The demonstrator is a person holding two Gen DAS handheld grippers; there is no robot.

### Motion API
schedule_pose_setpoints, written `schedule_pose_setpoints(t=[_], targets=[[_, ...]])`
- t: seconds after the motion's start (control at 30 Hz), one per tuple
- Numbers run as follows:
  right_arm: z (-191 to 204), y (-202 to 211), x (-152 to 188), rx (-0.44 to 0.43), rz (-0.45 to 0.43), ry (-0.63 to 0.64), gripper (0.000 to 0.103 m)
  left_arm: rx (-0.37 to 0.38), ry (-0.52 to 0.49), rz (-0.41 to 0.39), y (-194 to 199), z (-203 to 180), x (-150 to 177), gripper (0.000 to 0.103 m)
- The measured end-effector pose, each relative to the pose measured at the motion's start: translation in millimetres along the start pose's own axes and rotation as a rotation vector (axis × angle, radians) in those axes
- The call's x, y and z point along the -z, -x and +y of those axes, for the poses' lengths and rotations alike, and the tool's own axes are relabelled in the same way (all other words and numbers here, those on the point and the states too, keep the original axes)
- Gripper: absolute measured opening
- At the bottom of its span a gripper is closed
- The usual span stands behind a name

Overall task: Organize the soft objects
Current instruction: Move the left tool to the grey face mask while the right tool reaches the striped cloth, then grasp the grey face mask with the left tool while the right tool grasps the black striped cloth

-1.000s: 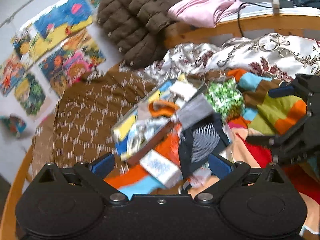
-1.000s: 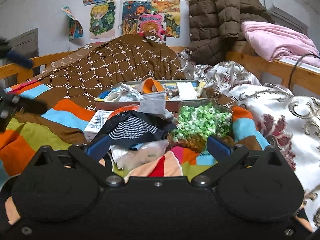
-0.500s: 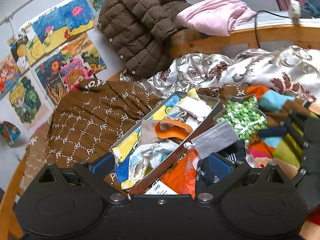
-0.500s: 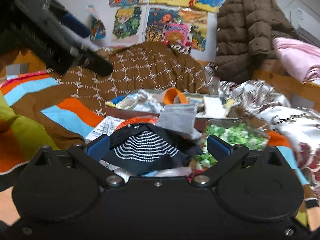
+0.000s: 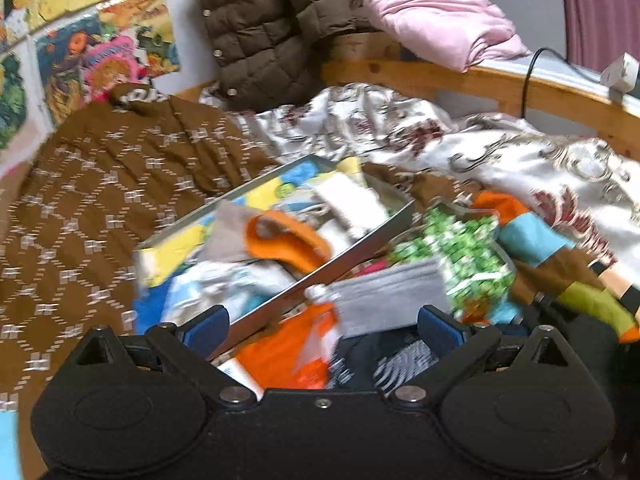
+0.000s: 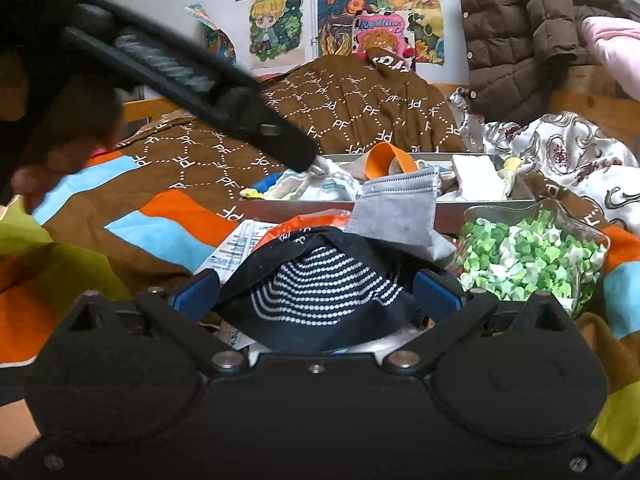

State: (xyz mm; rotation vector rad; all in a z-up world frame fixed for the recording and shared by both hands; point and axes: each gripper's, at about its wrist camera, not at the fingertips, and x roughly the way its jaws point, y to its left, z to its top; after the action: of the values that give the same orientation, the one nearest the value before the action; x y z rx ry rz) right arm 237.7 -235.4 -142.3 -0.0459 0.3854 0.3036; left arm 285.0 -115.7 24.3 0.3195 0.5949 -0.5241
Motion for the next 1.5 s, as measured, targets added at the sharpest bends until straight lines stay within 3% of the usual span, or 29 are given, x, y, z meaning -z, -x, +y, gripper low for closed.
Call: schedule_pose_setpoints(t=[0.17,0.3,0.7,1.03,1.27,1.5], targets=[[-9.9,-1.7,3.7,-0.007,-0.004,-0.028,0.102,0.097,-0.055,-0.021,-25.0,-18.3,-10.7,0.100],[-15.2,-4.5,6.0,-0.006,0.013,-0.037,0.094,0.143,-0.054,0.017,-45.9,-27.1,-14.8,0.100],[-13.5,-5.4,11.7,-0.012,0.032,-0.056,0.085,0.145,-0.022,0.072,-74.9,-20.2,-5.8,0.092],[-11.8,-6.8,12.0,-0.007,0.039,-0.054,0.067,0.156,-0.025,0.062,-75.3,-20.7,-2.2,0.078],[-15.1,-5.7,11.7,-0.009,0.044,-0.057,0.059,0.150,0.005,0.068,-74.0,-12.8,-4.6,0.056],[-17.7,-4.5,11.1,-0.011,0.045,-0.054,0.051,0.160,0.035,0.061,-69.1,-6.8,-5.5,0.049]])
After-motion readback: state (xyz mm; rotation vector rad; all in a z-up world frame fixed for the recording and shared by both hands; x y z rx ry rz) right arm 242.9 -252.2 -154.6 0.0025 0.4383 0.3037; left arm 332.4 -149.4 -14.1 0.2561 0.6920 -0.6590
